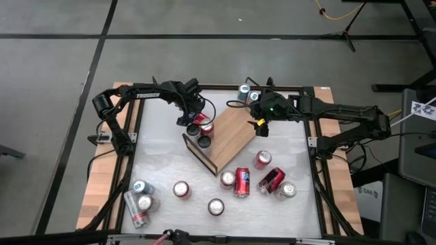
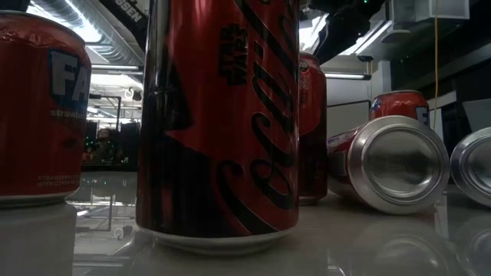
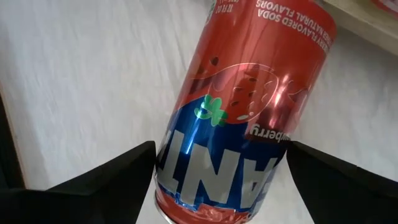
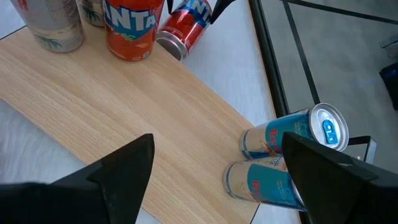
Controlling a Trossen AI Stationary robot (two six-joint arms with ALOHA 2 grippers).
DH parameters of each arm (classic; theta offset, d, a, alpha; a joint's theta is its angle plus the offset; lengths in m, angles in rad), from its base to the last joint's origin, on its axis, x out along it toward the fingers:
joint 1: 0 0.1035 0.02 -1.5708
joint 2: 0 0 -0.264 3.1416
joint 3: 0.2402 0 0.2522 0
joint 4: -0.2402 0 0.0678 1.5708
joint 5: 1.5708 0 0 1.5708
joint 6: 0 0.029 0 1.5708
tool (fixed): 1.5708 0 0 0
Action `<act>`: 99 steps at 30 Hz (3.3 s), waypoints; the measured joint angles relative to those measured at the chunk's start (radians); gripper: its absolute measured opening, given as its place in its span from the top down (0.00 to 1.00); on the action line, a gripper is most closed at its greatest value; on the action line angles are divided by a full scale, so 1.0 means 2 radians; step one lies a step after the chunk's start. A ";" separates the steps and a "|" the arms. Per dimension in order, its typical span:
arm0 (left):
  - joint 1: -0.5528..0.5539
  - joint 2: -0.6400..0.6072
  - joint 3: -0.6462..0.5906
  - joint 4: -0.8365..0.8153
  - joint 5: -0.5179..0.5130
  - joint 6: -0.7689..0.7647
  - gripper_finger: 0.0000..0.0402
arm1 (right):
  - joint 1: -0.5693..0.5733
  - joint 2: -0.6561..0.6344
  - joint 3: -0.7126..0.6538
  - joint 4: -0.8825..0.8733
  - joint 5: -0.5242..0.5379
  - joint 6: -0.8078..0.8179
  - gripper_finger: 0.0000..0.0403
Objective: Place canned beverage on shelf
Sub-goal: Put the orange soda can on the shelf
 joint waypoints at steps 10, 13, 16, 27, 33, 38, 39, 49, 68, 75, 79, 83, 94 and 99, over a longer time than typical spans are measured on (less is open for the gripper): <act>0.000 0.014 0.000 0.000 -0.034 -0.035 0.14 | 0.000 0.000 0.000 0.000 0.000 0.000 0.15; -0.002 0.014 0.000 -0.001 -0.034 -0.047 0.17 | 0.000 0.000 0.000 0.000 0.000 0.000 0.15; -0.002 0.014 0.000 -0.006 -0.034 -0.058 0.22 | 0.000 0.000 0.000 0.000 0.000 0.000 0.15; -0.001 0.013 0.001 -0.032 -0.034 -0.124 0.28 | 0.000 0.000 0.000 0.000 0.000 0.000 0.15; 0.000 0.010 0.002 -0.085 -0.032 -0.167 0.28 | 0.000 0.000 0.000 0.000 0.000 0.000 0.15; 0.004 0.013 0.034 -0.191 -0.023 -0.195 0.29 | 0.000 0.000 0.000 0.000 0.000 0.000 0.15; 0.006 0.013 0.041 -0.206 -0.022 -0.201 0.29 | 0.000 0.000 0.000 0.000 0.000 0.000 0.15; 0.030 0.012 0.071 -0.359 -0.019 -0.282 0.29 | 0.000 0.000 0.000 0.000 0.000 0.000 0.15; 0.047 0.019 0.068 -0.466 0.152 -0.550 0.29 | 0.000 0.000 0.000 0.000 0.000 -0.002 0.15; 0.040 0.019 0.068 -0.464 0.206 -0.612 0.29 | 0.000 0.000 0.000 -0.001 0.000 -0.002 0.15; 0.031 0.019 0.068 -0.465 0.224 -0.623 0.29 | 0.000 0.000 0.000 -0.002 0.000 -0.002 0.15; 0.019 0.019 0.062 -0.464 0.246 -0.646 0.29 | 0.000 0.000 0.000 -0.002 0.000 -0.002 0.15; 0.006 0.019 -0.055 -0.465 0.347 -0.672 0.29 | 0.000 0.000 0.000 -0.002 0.000 -0.002 0.15; 0.004 0.018 -0.106 -0.465 0.400 -0.692 0.29 | 0.000 0.000 0.000 -0.002 0.000 -0.002 0.15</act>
